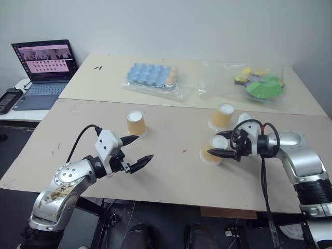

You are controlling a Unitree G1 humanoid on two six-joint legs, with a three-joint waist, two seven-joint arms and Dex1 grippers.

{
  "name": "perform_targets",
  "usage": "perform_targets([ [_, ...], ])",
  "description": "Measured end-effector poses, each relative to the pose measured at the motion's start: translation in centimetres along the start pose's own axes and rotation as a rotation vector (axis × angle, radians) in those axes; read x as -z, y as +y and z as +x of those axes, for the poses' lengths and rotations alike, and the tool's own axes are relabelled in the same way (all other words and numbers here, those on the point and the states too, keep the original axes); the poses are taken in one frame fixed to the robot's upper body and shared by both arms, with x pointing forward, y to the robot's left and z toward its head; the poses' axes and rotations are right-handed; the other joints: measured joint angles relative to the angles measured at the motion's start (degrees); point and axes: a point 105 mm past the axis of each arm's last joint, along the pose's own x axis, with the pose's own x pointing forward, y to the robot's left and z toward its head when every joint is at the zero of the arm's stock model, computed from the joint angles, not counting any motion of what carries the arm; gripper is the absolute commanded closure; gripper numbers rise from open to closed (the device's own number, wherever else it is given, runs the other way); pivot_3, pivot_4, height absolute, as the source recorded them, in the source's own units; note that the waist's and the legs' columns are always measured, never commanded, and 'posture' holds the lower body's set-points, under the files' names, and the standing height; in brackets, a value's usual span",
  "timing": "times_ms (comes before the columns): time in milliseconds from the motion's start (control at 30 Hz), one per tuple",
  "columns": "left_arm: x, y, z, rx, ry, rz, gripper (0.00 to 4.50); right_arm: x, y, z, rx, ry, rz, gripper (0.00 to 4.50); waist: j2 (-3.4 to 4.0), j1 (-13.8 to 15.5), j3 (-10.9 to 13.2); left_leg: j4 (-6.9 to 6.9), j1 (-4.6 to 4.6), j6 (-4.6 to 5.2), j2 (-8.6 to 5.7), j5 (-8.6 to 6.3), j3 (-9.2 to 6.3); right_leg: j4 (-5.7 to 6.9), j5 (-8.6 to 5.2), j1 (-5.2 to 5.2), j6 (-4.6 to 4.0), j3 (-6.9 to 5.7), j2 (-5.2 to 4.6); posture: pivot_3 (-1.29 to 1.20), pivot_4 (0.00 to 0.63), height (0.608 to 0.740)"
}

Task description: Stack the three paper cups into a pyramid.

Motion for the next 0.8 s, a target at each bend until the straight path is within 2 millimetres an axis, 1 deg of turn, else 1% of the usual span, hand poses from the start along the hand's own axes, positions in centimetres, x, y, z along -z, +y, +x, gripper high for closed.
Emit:
perform_targets([
  [233,0.0,0.0,0.0,0.000,0.000,0.000,0.00,0.0,-0.1,0.1,0.001,-0.005,0.005,1.73,0.00,0.0,0.0,0.00,0.00,0.00,0.00,0.00,0.00,0.00,0.00,0.00,0.00,0.00,0.00,0.00,0.150,0.706],
  [300,0.0,0.0,-0.1,-0.004,0.002,0.000,0.00,-0.6,-0.1,0.7,-0.002,-0.028,0.002,1.73,0.00,-0.1,0.0,0.00,0.01,0.00,0.00,0.00,0.00,0.01,0.00,0.00,0.00,0.01,0.00,0.00,0.150,0.706],
  [333,0.1,0.1,-0.1,-0.007,0.004,-0.001,0.00,-1.5,-0.1,1.3,-0.010,-0.056,-0.006,1.73,0.01,-0.5,0.0,0.01,0.01,-0.01,0.02,0.00,0.04,0.02,0.03,-0.04,-0.03,0.04,0.01,0.00,0.150,0.706],
  [367,0.1,0.1,-0.1,-0.006,0.004,0.000,0.00,-3.3,0.0,2.3,-0.030,-0.104,-0.032,1.73,0.02,-1.2,0.0,0.00,0.02,-0.04,0.04,0.03,0.05,0.03,0.05,-0.06,-0.06,0.05,0.03,0.00,0.150,0.706],
  [433,0.1,0.0,0.0,-0.002,0.002,0.001,0.00,-6.3,0.5,3.9,-0.076,-0.166,-0.091,1.73,0.02,-1.6,0.0,0.00,0.05,-0.07,0.10,0.04,0.05,0.05,0.06,-0.05,-0.07,0.05,0.11,0.00,0.150,0.706],
  [500,0.1,0.0,0.0,-0.002,0.004,0.000,0.00,-8.5,1.1,5.6,-0.120,-0.206,-0.131,1.73,0.02,-1.5,0.0,-0.01,0.03,-0.07,0.11,0.04,0.03,0.04,0.05,-0.06,-0.07,0.03,0.16,0.00,0.150,0.706],
  [533,0.1,0.0,0.1,-0.002,0.004,0.001,0.00,-9.0,1.6,6.5,-0.146,-0.208,-0.142,1.73,0.02,-1.5,0.0,-0.02,0.00,-0.07,0.11,0.04,0.02,0.03,0.05,-0.08,-0.07,0.03,0.18,0.00,0.150,0.706],
  [600,0.1,0.0,0.0,-0.006,0.006,0.002,0.00,-8.8,2.3,8.2,-0.196,-0.184,-0.145,1.73,0.02,-1.0,0.0,0.00,-0.08,-0.07,0.07,0.04,0.02,0.00,0.05,-0.09,-0.07,-0.02,0.15,0.00,0.150,0.706],
  [667,0.1,0.0,0.1,-0.007,0.007,0.004,0.00,-7.8,3.1,9.8,-0.244,-0.139,-0.142,1.73,0.02,-0.7,0.0,0.03,-0.14,-0.04,0.00,0.03,0.01,-0.01,0.06,-0.10,-0.06,-0.04,0.08,0.00,0.150,0.706],
  [733,0.2,0.0,0.0,-0.007,0.008,0.004,0.00,-6.5,3.4,10.6,-0.275,-0.096,-0.129,1.73,0.02,-0.6,0.0,0.05,-0.18,-0.02,-0.05,0.02,0.01,-0.01,0.08,-0.12,-0.03,-0.05,0.02,0.00,0.150,0.706],
  [800,0.2,0.0,0.0,-0.008,0.008,0.004,0.00,-6.5,3.3,10.7,-0.284,-0.092,-0.144,1.73,0.02,-0.6,0.0,0.05,-0.15,-0.02,-0.05,0.02,0.01,0.00,0.08,-0.11,-0.02,-0.04,0.02,0.00,0.150,0.706],
])
